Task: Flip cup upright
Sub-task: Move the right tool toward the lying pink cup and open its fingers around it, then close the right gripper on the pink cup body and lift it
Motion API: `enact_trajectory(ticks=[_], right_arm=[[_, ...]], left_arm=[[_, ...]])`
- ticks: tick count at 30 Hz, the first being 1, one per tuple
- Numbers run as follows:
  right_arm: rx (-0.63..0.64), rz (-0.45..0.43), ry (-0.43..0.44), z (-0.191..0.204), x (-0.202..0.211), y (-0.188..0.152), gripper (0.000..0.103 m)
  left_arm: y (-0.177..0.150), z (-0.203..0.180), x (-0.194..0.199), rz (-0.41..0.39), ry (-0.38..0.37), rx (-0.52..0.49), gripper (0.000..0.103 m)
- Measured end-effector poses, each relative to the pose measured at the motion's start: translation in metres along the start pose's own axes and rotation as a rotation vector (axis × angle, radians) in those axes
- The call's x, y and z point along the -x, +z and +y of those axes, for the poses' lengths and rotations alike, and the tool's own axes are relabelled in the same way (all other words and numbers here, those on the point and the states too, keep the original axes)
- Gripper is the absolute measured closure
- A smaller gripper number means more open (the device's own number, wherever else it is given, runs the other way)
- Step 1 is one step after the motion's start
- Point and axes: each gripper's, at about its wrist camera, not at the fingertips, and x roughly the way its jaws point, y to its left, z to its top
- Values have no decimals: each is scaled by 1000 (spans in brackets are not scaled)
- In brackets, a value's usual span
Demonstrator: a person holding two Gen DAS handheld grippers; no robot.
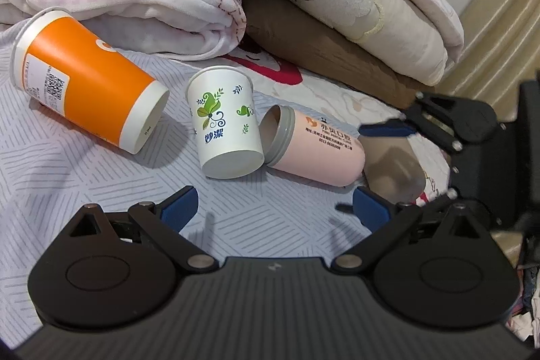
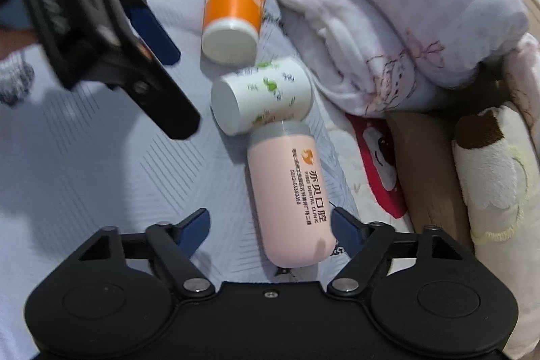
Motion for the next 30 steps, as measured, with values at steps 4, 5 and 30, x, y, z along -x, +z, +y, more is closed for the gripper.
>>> enact_trajectory(ticks=[4, 5, 30], right_arm=[[27, 20, -12, -8, -16, 2, 26], [26, 27, -7, -10, -19, 2, 26], [-404, 143, 199, -32, -37, 12, 35]], left_arm=[[1, 3, -4, 4, -8, 18, 4], [1, 4, -5, 5, -7, 24, 4], [7, 30, 11, 119, -41, 108, 4]])
